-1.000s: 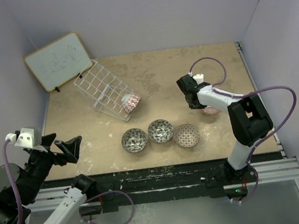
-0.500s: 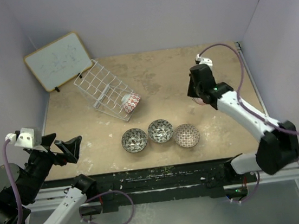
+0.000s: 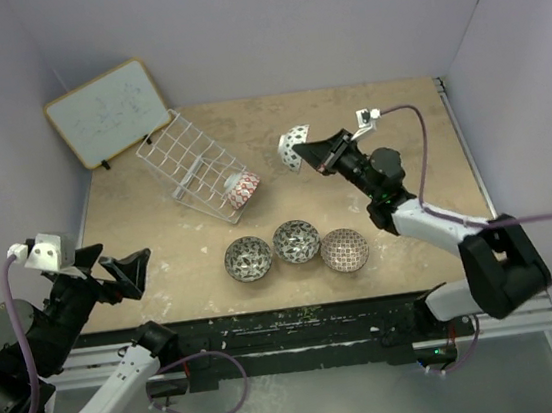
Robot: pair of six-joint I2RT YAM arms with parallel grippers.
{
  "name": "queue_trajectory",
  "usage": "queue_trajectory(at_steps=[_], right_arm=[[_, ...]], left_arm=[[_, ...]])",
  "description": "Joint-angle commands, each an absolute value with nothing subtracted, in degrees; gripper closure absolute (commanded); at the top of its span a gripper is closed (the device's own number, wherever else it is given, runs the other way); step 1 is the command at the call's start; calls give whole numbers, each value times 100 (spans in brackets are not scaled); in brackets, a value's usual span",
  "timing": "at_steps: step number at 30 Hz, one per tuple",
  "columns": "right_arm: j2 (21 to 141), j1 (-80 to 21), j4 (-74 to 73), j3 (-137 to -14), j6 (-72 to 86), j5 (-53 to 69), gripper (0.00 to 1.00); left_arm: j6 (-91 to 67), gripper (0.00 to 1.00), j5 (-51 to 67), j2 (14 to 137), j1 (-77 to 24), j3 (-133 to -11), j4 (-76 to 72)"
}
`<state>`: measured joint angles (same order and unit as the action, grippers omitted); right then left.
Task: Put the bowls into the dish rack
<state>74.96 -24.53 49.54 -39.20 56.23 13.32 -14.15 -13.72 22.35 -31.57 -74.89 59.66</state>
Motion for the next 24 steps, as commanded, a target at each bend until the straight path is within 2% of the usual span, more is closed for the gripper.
queue_trajectory(at_steps=[1, 8, 17, 24], right_arm=[[8217, -2773, 8797, -4040, 6783, 1633, 100], [10097, -3496, 11020, -4806, 7472, 1143, 100], [11284, -4081, 11059, -5929, 7496, 598, 100], [11503, -4159, 11065, -5948, 7574, 246, 100]], left_arm=[[-1382, 1, -1380, 2361, -3173, -7662, 5844], [-1352, 1, -1401, 2377, -3173, -7792, 5902], [-1378, 1, -1524, 2258, -3173, -7890, 6108], [-1372, 1, -1529, 2211, -3173, -7895, 6178]])
